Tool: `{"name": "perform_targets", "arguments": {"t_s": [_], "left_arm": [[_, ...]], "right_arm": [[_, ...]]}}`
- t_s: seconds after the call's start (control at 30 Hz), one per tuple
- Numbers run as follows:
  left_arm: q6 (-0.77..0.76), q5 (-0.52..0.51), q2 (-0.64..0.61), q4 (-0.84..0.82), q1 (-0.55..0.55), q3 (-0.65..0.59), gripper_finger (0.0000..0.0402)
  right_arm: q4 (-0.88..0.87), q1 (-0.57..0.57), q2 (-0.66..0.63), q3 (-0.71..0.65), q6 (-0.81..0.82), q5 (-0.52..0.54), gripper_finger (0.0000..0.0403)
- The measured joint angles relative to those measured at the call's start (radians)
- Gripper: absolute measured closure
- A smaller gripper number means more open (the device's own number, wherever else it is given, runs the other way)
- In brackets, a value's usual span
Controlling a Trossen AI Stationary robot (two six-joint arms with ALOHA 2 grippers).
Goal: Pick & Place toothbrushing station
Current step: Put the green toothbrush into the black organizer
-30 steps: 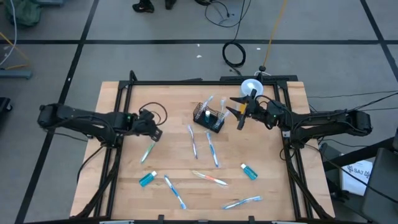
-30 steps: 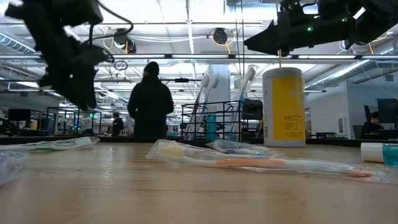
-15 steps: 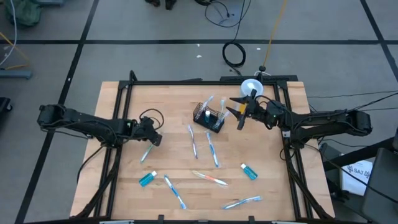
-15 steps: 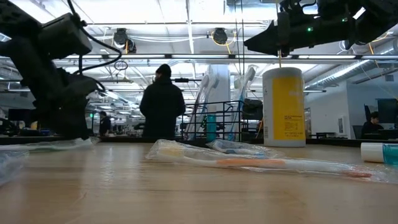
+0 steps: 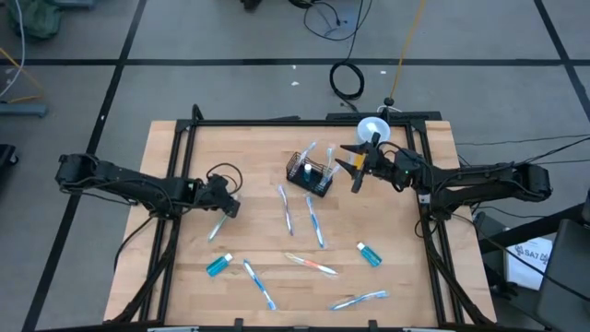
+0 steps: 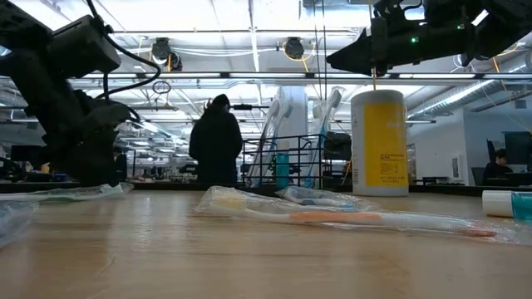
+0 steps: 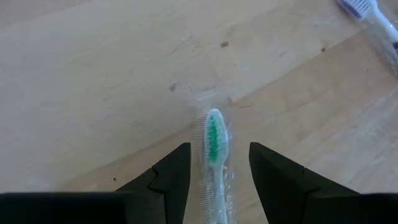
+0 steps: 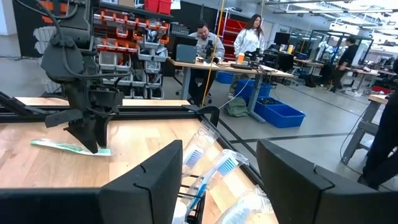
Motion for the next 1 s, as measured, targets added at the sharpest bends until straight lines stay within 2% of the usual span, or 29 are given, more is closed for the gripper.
{"name": "perform_targets", "arguments": {"t_s": [0.37,0.7,1.0], "left_arm": [[0.022,0.015,0.003,-0.008,-0.003,0.000,0.0231],[0.036,-0.017,0.124,0.027,-0.028,0.006,0.0236],[0.026,-0.041,0.128,0.088,-0.027,0.001,0.0336]], "right_arm": [[0.001,0.000,0.000,0.000,0.000,0.000,0.0204],[0.001,0.000,0.000,0.000,0.000,0.000,0.0204],[0.003,0.000,0.000,0.000,0.000,0.000,0.0204]]}}
